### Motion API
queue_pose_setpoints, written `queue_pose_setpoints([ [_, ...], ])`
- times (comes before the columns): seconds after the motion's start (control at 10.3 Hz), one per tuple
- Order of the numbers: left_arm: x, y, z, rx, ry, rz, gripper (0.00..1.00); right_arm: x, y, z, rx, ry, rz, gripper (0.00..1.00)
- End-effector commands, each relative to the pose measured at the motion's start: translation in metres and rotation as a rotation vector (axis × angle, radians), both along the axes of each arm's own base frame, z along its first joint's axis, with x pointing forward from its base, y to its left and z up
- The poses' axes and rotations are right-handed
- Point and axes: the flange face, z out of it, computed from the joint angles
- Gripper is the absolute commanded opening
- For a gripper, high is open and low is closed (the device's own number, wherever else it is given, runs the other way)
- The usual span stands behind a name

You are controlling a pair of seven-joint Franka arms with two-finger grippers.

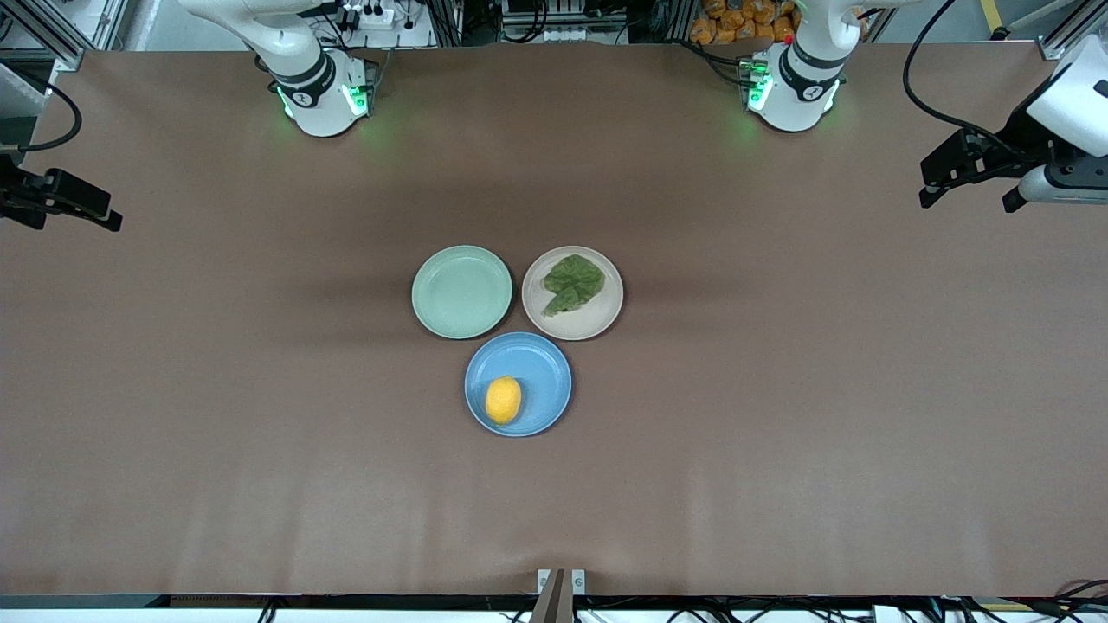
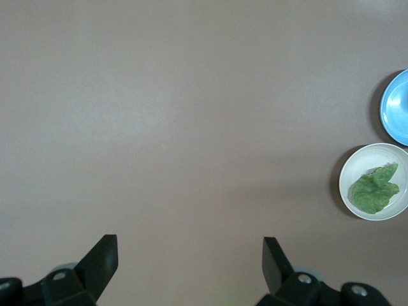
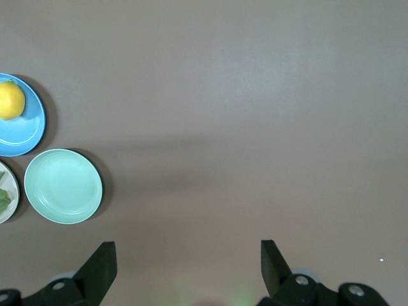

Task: Pick lemon and lettuce from blue and beige plates
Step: 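Raise both grippers from the rest pose toward the plates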

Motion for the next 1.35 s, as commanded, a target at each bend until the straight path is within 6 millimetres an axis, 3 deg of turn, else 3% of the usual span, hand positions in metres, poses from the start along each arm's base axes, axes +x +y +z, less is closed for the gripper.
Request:
queue_pose_setpoints([
  [0.0,0.0,0.001,0.004,-0.022,0.008,-0.027,1.0,-0.003,0.002,0.002,-0.011,-0.001,-0.008,1.0],
  [0.19,0.0,-0.002,0.003,-0.015,0.009,-0.03,1.0,-0.002,0.002,0.0,-0.011,0.002,-0.008,1.0],
  [0.39,0.008,-0.002,-0.01,-0.01,0.033,-0.031,1.0,-0.002,0.002,0.0,-0.011,0.002,-0.008,1.0],
  [0.87,0.037,-0.025,-0.072,-0.092,0.07,-0.034,1.0,-0.001,0.011,-0.003,-0.008,0.011,0.005,1.0],
  [1.06,0.051,-0.062,-0.097,-0.122,0.064,-0.026,1.0,0.01,0.033,-0.017,-0.007,0.017,-0.042,1.0],
  [1.26,0.064,-0.097,-0.128,-0.135,0.073,0.02,1.0,0.025,0.075,-0.042,-0.016,0.017,-0.074,1.0],
])
